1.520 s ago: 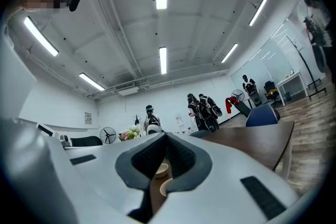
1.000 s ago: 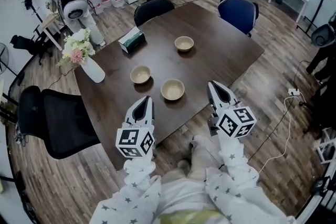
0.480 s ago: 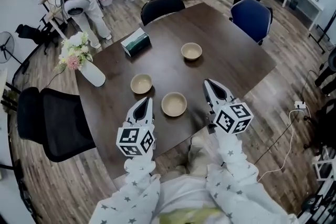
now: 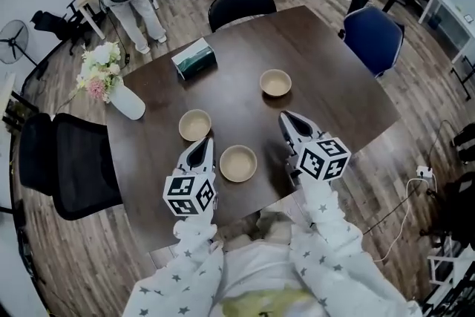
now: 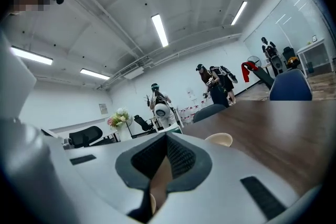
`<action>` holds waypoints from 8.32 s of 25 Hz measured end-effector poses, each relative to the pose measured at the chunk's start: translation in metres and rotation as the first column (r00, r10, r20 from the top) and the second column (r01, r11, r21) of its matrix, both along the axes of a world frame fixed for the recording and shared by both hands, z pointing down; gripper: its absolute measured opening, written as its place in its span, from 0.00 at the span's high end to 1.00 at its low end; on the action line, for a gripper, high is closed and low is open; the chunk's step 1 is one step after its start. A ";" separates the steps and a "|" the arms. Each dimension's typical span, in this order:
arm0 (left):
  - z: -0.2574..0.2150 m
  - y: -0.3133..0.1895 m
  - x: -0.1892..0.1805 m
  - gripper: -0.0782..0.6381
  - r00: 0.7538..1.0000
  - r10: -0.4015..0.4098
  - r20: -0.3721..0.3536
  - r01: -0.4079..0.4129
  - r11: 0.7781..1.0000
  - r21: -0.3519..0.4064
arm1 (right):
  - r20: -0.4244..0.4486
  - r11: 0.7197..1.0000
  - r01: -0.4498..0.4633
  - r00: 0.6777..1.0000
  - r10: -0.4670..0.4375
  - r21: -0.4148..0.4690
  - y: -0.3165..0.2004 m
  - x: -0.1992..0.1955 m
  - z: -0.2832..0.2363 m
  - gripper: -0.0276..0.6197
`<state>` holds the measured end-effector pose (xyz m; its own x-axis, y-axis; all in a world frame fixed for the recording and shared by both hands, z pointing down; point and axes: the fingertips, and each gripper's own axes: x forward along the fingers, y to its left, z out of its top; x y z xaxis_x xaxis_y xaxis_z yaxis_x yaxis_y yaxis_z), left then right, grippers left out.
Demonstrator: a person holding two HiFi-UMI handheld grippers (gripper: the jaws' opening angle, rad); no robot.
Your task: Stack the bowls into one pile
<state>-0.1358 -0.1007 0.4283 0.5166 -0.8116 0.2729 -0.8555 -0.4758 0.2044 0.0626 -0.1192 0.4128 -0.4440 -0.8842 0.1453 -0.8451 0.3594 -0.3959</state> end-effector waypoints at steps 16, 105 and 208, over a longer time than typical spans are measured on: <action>0.041 0.004 -0.001 0.85 0.994 -0.110 0.023 0.112 0.988 -0.105 | -0.077 0.902 0.389 0.910 -0.408 -0.187 -0.021 -0.067 0.060 0.92; 0.069 -0.086 0.099 0.85 0.996 -0.068 0.056 0.078 0.980 -0.184 | 0.016 0.879 0.159 0.985 -0.170 -0.450 -0.134 0.039 0.118 0.89; 0.092 -0.029 -0.040 0.85 0.903 -0.425 0.067 0.427 0.864 -0.267 | 0.049 0.792 0.535 0.836 -0.546 -0.294 -0.115 -0.180 0.117 0.90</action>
